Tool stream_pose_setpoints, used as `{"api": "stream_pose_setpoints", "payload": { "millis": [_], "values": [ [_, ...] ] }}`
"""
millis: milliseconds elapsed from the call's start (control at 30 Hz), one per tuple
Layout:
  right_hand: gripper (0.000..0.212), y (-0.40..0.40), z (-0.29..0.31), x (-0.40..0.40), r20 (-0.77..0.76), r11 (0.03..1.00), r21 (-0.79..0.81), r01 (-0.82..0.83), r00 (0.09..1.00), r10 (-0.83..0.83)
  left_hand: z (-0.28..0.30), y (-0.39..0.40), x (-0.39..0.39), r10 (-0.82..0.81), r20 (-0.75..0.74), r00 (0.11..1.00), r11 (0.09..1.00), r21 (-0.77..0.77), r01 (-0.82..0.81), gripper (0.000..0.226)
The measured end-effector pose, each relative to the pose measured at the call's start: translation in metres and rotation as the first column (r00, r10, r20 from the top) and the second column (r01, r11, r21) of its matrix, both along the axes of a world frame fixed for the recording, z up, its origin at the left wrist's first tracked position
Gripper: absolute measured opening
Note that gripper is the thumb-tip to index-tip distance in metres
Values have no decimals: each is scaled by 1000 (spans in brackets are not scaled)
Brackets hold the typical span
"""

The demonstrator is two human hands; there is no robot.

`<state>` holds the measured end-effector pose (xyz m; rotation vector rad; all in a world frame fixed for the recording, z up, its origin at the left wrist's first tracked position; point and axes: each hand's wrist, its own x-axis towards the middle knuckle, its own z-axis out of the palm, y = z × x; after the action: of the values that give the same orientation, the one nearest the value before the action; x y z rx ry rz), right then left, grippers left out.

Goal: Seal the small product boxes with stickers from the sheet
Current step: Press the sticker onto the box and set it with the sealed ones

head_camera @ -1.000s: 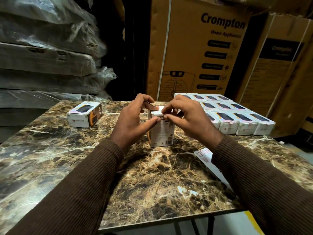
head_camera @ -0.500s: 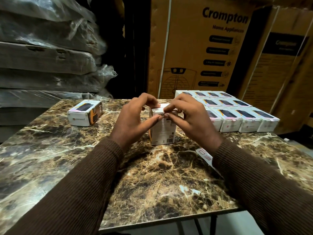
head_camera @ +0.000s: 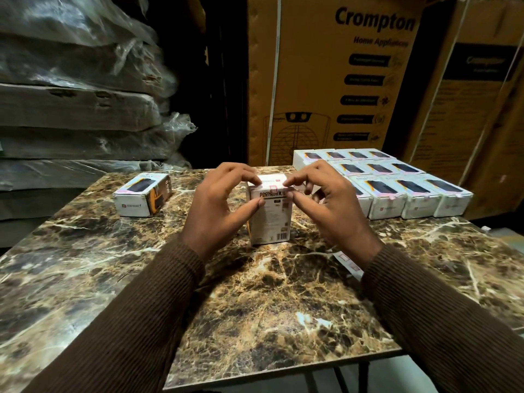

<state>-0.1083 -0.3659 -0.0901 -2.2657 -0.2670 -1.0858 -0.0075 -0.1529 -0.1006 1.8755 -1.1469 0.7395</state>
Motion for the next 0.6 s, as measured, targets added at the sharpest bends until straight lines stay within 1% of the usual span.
{"api": "stream_pose_setpoints", "payload": {
  "millis": [100, 200, 300, 367, 433, 600],
  "values": [
    [12, -6, -4, -4, -34, 1000, 29, 6, 999, -5, -4, 2, -10, 52, -103, 993, 998, -26, -55, 34],
    [13, -11, -12, -8, -145, 990, 138, -37, 988, 57, -13, 9, -19, 134, -260, 956, 987, -52, -153, 28],
    [15, -12, -19, -7, -268, 974, 225, -42, 958, 103, -24, 15, -24, 167, -395, 903, 984, 15, -175, 21],
    [16, -11, -21, -5, -309, 971, 237, -42, 944, 116, -28, 14, -28, 169, -440, 882, 986, 68, -155, 18],
    [15, -9, -21, -5, -335, 973, 229, -37, 935, 114, -30, 9, -33, 159, -463, 872, 987, 89, -132, 17],
    [12, -5, -14, -7, -302, 971, 231, -61, 944, 131, -27, 3, -40, 82, -466, 881, 996, 15, -84, 18]
  ]
}}
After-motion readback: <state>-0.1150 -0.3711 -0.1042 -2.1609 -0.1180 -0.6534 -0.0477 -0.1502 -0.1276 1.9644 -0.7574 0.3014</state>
